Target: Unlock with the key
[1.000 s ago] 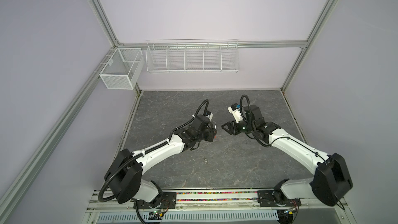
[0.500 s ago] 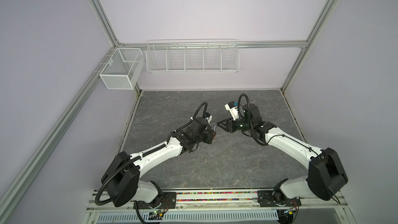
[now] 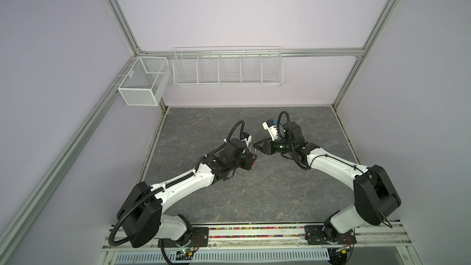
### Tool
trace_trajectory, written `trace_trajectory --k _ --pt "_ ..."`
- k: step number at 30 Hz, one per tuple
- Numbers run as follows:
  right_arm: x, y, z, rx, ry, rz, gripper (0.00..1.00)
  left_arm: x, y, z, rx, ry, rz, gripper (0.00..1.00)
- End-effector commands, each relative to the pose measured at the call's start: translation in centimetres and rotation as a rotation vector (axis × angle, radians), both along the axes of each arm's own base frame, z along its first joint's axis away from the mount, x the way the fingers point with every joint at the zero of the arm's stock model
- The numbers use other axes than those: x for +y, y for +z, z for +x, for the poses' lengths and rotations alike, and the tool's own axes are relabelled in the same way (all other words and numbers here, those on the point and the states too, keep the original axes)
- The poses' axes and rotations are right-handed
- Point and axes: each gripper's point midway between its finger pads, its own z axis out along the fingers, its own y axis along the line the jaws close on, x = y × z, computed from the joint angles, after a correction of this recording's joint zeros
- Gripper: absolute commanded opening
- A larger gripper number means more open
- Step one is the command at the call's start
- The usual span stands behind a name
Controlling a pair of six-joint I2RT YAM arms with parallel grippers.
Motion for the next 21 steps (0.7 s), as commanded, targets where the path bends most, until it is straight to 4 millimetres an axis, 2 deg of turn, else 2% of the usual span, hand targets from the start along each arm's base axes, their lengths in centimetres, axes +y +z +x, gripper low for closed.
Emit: trace_trajectory --k 1,5,7,13,21 --pt "0.9 1.0 0.1 -0.01 0.023 0.029 0.18 -0.4 1.0 0.1 -0.044 -0.023 -0.02 0.0" --pt "1.2 0.9 -0.3 0.013 0.038 0.039 0.14 -0.3 1.0 0.3 -0.053 -0.013 -0.008 0.0" --pt "1.3 0.8 -0.6 0.022 0.043 0.038 0.07 -0.2 1.0 0.4 -0.055 -0.009 -0.004 0.0" --pt "0.9 1.1 -0.5 0.022 0.021 0.018 0.07 -0.2 0.5 0.3 -0.046 -0.013 0.005 0.0" --pt "0.1 2.2 1.1 0.012 -0.042 -0.004 0.07 -0.5 -0.1 -0.5 -0.039 -0.055 0.002 0.0"
